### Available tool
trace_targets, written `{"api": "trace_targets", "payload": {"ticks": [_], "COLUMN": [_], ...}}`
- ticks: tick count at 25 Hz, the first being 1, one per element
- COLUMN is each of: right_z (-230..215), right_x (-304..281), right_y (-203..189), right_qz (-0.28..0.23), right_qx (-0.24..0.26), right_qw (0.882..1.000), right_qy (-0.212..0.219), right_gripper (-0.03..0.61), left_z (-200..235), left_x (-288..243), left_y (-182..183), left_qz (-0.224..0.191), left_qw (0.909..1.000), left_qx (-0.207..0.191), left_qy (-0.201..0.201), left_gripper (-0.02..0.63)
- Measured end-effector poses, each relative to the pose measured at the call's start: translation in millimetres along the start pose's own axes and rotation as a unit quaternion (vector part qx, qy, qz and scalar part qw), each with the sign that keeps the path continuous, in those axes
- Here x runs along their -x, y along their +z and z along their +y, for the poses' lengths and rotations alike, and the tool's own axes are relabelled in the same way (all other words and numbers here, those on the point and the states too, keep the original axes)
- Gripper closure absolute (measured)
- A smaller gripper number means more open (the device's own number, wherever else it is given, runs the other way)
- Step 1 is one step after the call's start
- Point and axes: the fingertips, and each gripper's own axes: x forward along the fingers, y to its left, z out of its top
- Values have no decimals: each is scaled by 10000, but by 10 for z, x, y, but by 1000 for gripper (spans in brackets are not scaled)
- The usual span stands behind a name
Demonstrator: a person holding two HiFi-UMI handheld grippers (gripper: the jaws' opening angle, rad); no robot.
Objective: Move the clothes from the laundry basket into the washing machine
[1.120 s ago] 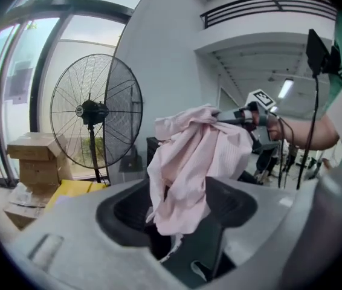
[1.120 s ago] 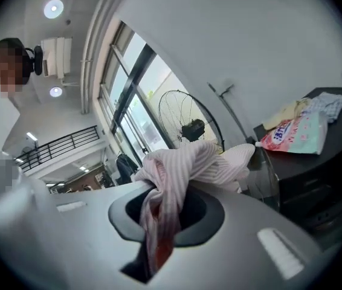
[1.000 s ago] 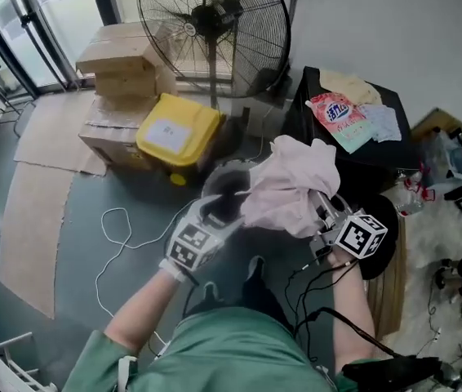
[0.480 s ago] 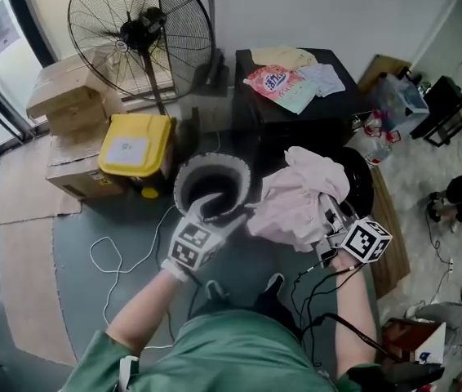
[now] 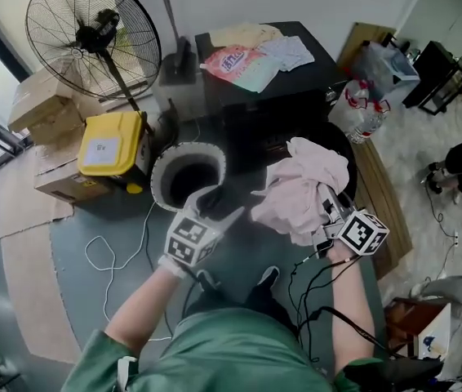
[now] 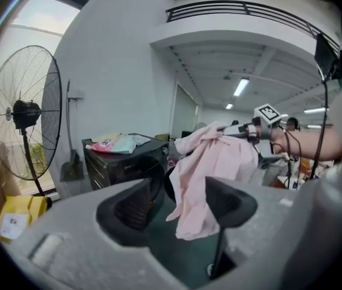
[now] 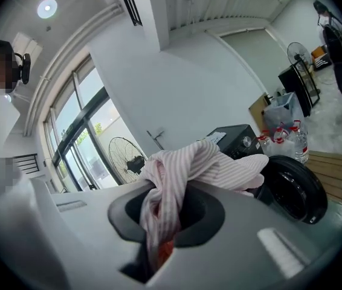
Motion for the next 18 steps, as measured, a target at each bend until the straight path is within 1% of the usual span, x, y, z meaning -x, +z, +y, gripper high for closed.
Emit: {"api": "trace_targets", "payload": {"ticks": [6, 9, 14, 18], "right_z": [-710, -998, -1321, -1484], "right_x": [43, 8, -73, -147], "right_y": [306, 425, 608, 654], "right_qz": [9, 67, 86, 94], "right_qx": [-9, -6, -69, -167], "right_qw": [10000, 10000, 9998, 9996], "right_qy": [-12, 65, 174, 228], "right_gripper": [549, 549, 549, 549], "left_z": [-313, -437, -576, -596], "left_x": [-576, -790, -990, -1068], "left_y": [102, 121, 219, 244], "left_qz": [143, 192, 222, 276], "left_qw": [9995, 9989, 9973, 9962], "left_qx": [54, 48, 117, 136], "left_qy": [259, 419, 685, 819], "left_gripper": [327, 327, 327, 327]}}
